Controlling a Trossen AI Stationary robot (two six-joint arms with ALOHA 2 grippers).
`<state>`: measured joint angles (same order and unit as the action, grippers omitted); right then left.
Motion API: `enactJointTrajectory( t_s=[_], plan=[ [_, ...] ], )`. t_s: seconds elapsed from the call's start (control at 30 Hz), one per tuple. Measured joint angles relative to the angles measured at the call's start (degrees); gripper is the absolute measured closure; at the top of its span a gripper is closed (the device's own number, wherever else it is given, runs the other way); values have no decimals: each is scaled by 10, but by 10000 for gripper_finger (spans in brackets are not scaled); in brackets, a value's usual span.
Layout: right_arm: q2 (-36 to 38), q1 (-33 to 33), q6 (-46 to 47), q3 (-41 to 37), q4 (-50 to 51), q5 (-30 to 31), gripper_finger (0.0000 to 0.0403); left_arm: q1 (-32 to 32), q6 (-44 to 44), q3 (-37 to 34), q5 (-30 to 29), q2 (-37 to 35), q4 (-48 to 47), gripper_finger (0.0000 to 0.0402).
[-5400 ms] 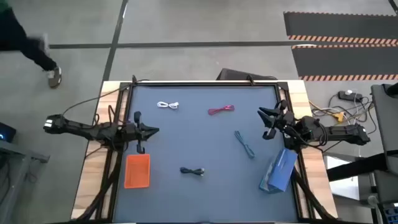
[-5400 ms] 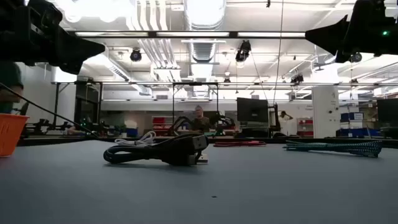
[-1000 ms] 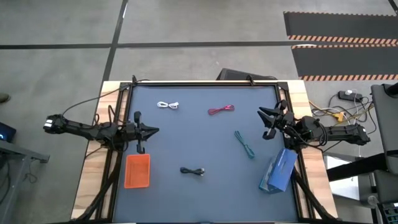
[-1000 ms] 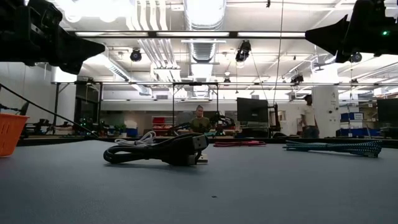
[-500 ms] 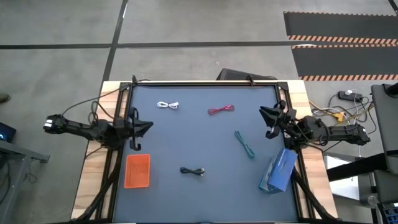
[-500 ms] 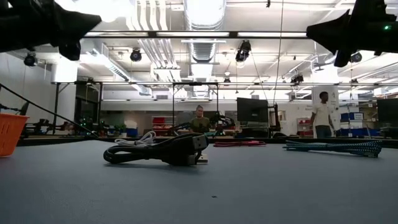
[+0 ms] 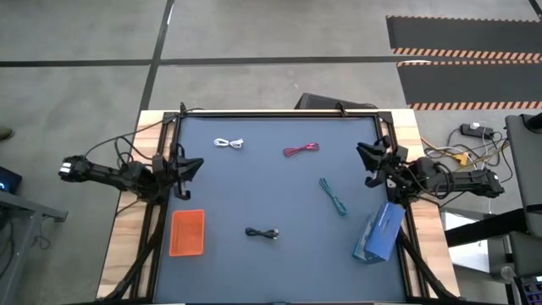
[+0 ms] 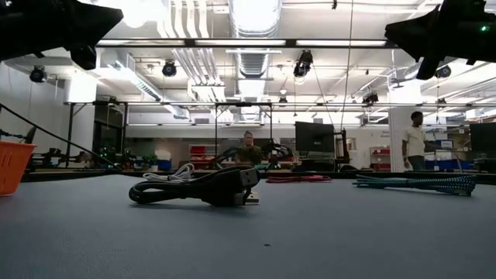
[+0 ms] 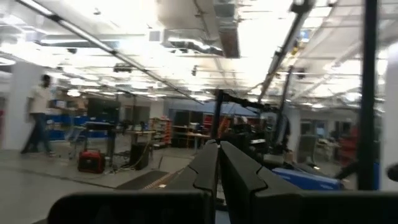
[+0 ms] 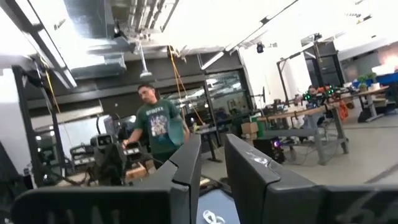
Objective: Pick and place USB-C Cables
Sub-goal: Put the red charger cable into the orange bin
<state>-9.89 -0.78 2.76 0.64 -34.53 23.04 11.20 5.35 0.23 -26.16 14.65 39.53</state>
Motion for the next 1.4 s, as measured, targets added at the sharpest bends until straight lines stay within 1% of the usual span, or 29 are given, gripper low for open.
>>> enactJointTrajectory(
  t_s=[0.1,0.33,0.6,0.73,0.87,1.0,1.23,1.4],
  plan=[
    [0,0,-6,1,-9,0,342,0,0,0,-16,9,11,400],
    [-11,0,-33,42,3,-5,342,0,1,0,-17,53,63,400],
    [-50,0,-33,128,100,-5,342,0,15,6,-18,124,136,400],
    [-73,0,-31,186,191,-2,342,0,13,8,-18,157,171,400],
    [-100,0,2,248,296,16,342,0,10,9,-18,182,193,400],
    [-126,0,25,293,361,16,342,0,10,9,-18,201,219,400],
    [-171,0,68,336,426,15,342,0,10,10,-18,224,258,400],
    [-202,0,80,346,433,3,342,0,10,11,-18,227,261,400]
  ],
)
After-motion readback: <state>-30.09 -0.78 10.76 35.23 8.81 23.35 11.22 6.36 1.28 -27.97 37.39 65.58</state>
